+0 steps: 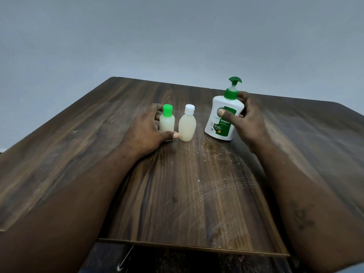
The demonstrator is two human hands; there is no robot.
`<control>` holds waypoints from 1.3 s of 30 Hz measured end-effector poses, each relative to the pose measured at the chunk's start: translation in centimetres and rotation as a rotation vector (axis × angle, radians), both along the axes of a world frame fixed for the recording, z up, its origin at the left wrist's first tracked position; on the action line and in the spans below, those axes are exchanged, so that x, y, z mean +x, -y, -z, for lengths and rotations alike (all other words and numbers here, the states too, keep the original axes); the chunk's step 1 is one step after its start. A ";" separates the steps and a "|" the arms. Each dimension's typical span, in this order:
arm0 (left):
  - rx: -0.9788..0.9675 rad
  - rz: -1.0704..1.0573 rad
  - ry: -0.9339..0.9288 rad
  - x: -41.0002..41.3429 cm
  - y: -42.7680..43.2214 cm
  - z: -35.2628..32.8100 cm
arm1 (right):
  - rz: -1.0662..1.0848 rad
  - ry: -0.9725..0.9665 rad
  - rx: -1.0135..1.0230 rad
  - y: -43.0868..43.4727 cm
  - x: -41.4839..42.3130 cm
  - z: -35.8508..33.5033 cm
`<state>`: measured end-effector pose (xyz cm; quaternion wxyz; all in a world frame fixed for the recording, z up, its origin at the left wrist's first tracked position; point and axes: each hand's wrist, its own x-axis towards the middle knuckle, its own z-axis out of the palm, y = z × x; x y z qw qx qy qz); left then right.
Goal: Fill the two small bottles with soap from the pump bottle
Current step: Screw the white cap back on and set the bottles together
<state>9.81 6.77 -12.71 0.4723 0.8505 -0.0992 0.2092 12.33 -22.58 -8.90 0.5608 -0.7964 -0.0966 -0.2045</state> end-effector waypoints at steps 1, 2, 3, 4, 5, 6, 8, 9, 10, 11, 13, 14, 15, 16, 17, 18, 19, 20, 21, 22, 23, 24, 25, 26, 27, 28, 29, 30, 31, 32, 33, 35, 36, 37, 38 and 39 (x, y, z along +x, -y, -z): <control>-0.002 0.000 -0.001 0.0 0.0 0.0 | -0.031 -0.026 -0.018 -0.2 0.1 0.3; -0.002 0.000 -0.004 0.0 0.0 0.0 | -0.047 -0.039 -0.024 -0.4 0.1 0.6; -0.002 -0.001 -0.008 0.0 0.0 0.0 | -0.060 -0.044 -0.014 -0.6 0.2 0.7; 0.000 0.000 -0.009 0.0 -0.1 0.1 | -0.079 -0.049 0.011 -0.7 0.2 0.9; 0.001 0.003 -0.010 0.0 -0.1 0.1 | -0.107 -0.056 0.044 -0.8 0.2 0.9; 0.001 0.005 -0.010 0.0 -0.1 0.1 | -0.139 -0.065 0.065 -0.8 0.2 0.9; -0.002 0.006 -0.012 -0.1 0.0 0.0 | -0.202 -0.082 0.075 -0.7 0.1 0.8; -0.003 0.004 -0.017 -0.2 0.0 -0.1 | -0.228 -0.094 0.082 -0.6 0.1 0.9; -0.001 0.001 -0.020 -0.2 0.0 -0.1 | -0.250 -0.109 0.096 -0.6 0.0 0.9; 0.000 0.000 -0.022 -0.3 0.0 -0.1 | -0.268 -0.124 0.114 -0.5 -0.1 1.0; 0.002 -0.001 -0.025 -0.4 0.1 -0.2 | -0.290 -0.150 0.125 -0.4 -0.1 1.1; 0.005 -0.003 -0.028 -0.5 0.1 -0.3 | -0.300 -0.164 0.128 -0.4 0.0 1.2; 0.008 -0.003 -0.031 -0.5 0.1 -0.3 | -0.311 -0.177 0.134 -0.3 0.0 1.4; 0.006 -0.002 -0.032 -0.5 0.1 -0.3 | -0.319 -0.185 0.136 -0.2 0.1 1.4; 0.002 0.001 -0.032 -0.5 0.1 -0.3 | -0.325 -0.188 0.135 -0.1 0.2 1.5; -0.001 0.004 -0.031 -0.5 0.2 -0.3 | -0.327 -0.191 0.132 -0.1 0.2 1.6; -0.003 0.006 -0.030 -0.6 0.2 -0.3 | -0.331 -0.194 0.133 0.0 0.3 1.6; -0.001 0.005 -0.030 -0.6 0.2 -0.3 | -0.334 -0.196 0.135 0.0 0.2 1.6; 0.000 0.004 -0.029 -0.5 0.2 -0.3 | -0.337 -0.194 0.137 0.0 0.2 1.5; 0.001 0.002 -0.029 -0.5 0.2 -0.3 | -0.338 -0.191 0.138 0.0 0.2 1.6; 0.000 0.001 -0.027 -0.5 0.2 -0.3 | -0.337 -0.188 0.138 0.0 0.1 1.6; 0.000 0.000 -0.025 -0.5 0.2 -0.4 | -0.337 -0.185 0.137 0.0 0.1 1.6; 0.001 0.001 -0.023 -0.5 0.2 -0.4 | -0.337 -0.181 0.136 0.0 0.1 1.7; 0.001 0.004 -0.022 -0.4 0.2 -0.4 | -0.336 -0.180 0.137 0.0 0.2 1.7; -0.002 0.008 -0.023 -0.4 0.2 -0.3 | -0.336 -0.179 0.138 0.0 0.2 1.7; -0.007 0.013 -0.024 -0.5 0.2 -0.3 | -0.336 -0.181 0.137 0.0 0.2 1.7; -0.009 0.017 -0.023 -0.5 0.1 -0.3 | -0.340 -0.182 0.134 0.0 0.2 1.7; -0.008 0.017 -0.022 -0.5 0.1 -0.3 | -0.343 -0.183 0.132 0.0 0.2 1.7; -0.005 0.017 -0.019 -0.5 0.0 -0.3 | -0.345 -0.183 0.133 0.0 0.1 1.7; -0.002 0.017 -0.017 -0.5 0.0 -0.3 | -0.347 -0.184 0.136 0.0 0.1 1.6; 0.000 0.017 -0.016 -0.5 0.0 -0.3 | -0.349 -0.184 0.138 0.1 0.1 1.6; 0.004 0.014 -0.016 -0.4 0.0 -0.3 | -0.354 -0.186 0.137 0.1 0.0 1.6; 0.005 0.014 -0.016 -0.4 0.0 -0.2 | -0.355 -0.189 0.137 0.1 0.0 1.5; 0.004 0.015 -0.017 -0.4 0.0 -0.2 | -0.357 -0.189 0.138 0.1 0.0 1.5; 0.004 0.013 -0.020 -0.4 0.0 -0.2 | -0.356 -0.190 0.140 0.0 0.0 1.5; 0.004 0.012 -0.021 -0.3 0.0 -0.2 | -0.356 -0.190 0.144 0.0 0.0 1.6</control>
